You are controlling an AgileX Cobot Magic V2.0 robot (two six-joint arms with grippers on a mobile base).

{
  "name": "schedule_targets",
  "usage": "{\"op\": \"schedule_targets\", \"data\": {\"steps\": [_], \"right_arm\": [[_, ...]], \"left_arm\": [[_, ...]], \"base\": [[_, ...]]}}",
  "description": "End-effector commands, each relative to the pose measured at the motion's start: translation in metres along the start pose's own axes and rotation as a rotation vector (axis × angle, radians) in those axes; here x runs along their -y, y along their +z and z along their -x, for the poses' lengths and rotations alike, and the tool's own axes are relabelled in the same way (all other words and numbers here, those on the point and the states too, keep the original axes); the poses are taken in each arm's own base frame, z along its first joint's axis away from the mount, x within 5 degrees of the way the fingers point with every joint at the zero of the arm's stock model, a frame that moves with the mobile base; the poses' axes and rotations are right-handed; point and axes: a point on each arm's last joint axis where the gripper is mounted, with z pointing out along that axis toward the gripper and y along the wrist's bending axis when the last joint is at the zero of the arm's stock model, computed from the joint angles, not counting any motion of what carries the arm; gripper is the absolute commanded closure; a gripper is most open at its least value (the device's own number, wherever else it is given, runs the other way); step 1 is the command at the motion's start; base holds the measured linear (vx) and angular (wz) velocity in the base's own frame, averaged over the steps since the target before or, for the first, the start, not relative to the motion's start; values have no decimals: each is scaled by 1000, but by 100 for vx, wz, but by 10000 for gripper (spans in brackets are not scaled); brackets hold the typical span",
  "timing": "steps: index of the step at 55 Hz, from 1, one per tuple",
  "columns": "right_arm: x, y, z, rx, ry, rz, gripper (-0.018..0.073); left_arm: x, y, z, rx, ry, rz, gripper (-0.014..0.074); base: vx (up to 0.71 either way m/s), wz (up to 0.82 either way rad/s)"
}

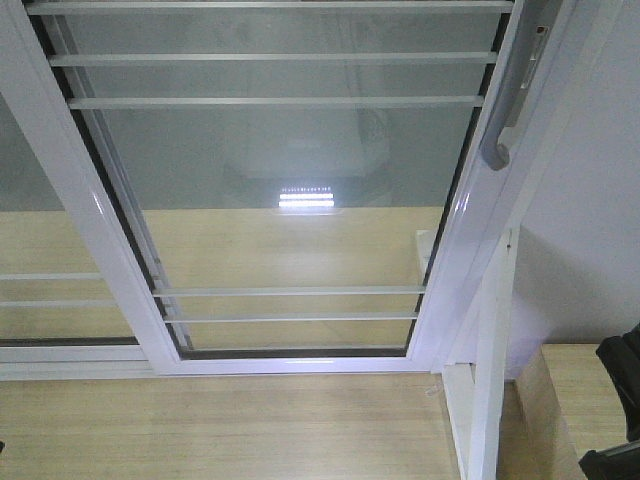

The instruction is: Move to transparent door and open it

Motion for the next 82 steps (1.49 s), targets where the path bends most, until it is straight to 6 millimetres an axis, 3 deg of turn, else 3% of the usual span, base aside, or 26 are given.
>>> {"op": "schedule_targets", "data": {"steps": [1,58,72,77,82], "right_arm": [[1,0,7,76,-12,-11,565],[1,0,7,83,-11,-11,565],[2,-5,30,303,-8,-23,565],[2,-12,53,370,-11,-24,565],[2,-18,77,387,-38,-26,565]], "left_arm": [[0,-2,16,123,-14,-2,594],[0,-3,22,164,-14,-1,594],[-1,-6,32,279,-19,5,594],[-1,-7,41,298,-71,-2,594],[0,-11,63,306,-61,-6,594]], "base": [[0,0],[0,0],[0,0],[0,0],[0,0]]}}
